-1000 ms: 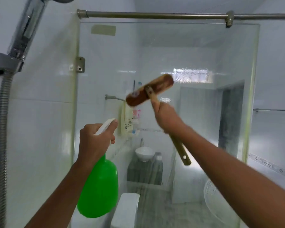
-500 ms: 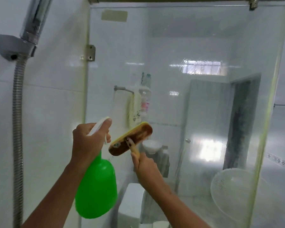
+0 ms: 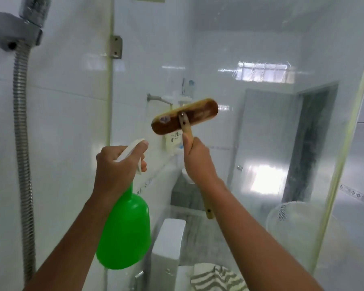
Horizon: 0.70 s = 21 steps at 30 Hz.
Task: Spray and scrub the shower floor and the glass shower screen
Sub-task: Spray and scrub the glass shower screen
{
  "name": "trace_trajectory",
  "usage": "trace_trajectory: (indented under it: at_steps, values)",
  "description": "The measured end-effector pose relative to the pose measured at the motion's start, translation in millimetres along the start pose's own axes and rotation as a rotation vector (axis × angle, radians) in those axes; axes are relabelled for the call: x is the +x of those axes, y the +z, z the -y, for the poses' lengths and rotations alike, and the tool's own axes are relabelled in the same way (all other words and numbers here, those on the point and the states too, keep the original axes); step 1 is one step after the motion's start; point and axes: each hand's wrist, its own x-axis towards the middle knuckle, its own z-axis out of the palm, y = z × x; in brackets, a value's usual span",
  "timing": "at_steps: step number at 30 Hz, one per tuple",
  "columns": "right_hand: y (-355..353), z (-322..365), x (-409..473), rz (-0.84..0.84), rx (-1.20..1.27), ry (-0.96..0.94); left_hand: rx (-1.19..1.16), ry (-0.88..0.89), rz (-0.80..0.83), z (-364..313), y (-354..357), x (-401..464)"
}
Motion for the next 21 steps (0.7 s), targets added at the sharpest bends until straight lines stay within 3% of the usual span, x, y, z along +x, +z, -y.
trace_trajectory:
  at_steps: [5,8,14,21]
  values:
    - [68,-122,-175,0.080,-0.043,0.305,0.013,-0.037,0.049,14,6,-17]
    - [64,-133,-209,0.072,-0.014,0.327,0.030,-0.047,0.084,23,11,-29]
    - [-17,-55,-78,-0.065,0.061,0.084,0.048,-0.056,0.157,36,28,-51]
    - [-111,-4,32,-0.220,0.032,0.083,0.023,-0.057,0.294,57,58,-89]
